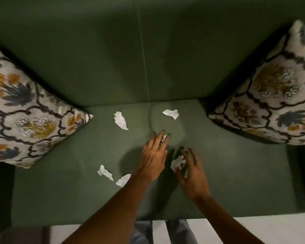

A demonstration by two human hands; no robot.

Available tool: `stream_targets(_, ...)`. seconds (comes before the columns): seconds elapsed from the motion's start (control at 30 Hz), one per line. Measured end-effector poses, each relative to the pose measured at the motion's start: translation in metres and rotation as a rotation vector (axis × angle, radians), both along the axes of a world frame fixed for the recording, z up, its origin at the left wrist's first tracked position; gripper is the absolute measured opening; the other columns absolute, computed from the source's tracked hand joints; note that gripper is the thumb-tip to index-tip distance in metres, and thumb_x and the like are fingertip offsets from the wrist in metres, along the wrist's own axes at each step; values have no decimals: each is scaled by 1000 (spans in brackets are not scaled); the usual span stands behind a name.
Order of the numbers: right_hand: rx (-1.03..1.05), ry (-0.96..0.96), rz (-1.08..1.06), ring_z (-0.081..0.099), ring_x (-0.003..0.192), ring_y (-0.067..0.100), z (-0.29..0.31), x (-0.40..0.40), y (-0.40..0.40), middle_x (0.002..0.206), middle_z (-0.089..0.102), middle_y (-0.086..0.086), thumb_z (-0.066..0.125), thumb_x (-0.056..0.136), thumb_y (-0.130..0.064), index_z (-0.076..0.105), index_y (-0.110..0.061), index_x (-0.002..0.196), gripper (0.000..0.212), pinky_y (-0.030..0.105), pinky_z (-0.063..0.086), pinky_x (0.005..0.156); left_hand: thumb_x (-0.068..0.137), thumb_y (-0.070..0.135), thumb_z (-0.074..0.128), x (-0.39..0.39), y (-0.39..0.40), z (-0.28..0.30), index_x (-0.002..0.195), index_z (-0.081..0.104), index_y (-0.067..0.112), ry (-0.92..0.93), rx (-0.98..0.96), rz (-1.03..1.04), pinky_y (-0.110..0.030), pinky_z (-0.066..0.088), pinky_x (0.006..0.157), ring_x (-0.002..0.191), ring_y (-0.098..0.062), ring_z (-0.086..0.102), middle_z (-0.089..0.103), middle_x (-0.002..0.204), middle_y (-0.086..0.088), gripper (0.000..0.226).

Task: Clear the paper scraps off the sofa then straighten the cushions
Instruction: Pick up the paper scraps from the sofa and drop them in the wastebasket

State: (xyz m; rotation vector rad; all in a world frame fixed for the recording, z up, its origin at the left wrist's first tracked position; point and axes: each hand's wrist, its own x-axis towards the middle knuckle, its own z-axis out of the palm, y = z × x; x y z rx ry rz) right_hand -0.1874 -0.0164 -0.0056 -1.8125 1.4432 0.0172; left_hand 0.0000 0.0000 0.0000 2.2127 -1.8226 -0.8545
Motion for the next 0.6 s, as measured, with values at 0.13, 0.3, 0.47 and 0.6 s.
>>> stream_targets(0.13,9,19,146,41,152,37,-29,3,8,169,39,13,75,93,-4,55,-17,154,65,44,40,124,92,-6,59,-9,-21,-33,165,22,23,-75,84,-113,-45,29,123,161,-30,12,6,177,-4,87)
stream_targets(0.3,-83,28,207,57,134,41,-48,-2,5,149,59,18,76,90,4,71,-6,135,47,49,56,110,89,-19,51,-1,-4,-52,157,37,4,-45,49,-189,-40,30,126,158,-27,23,25,172,-10,73)
stream_targets(0.47,16,-13,121,72,110,31,-53,-4,-10,123,71,10,73,97,-8,81,-13,117,22,42,60,98,80,-24,60,9,5,-60,119,69,-3,6,-23,-93,-47,59,92,113,-32,62,62,123,-16,45)
stream_targets(0.6,0,-37,33,77,96,32,-50,-5,-8,110,76,10,79,94,-10,84,-16,107,15,41,63,86,80,-14,75,13,18,-52,105,75,8,40,-61,-6,-41,61,79,96,-26,66,66,102,-8,34)
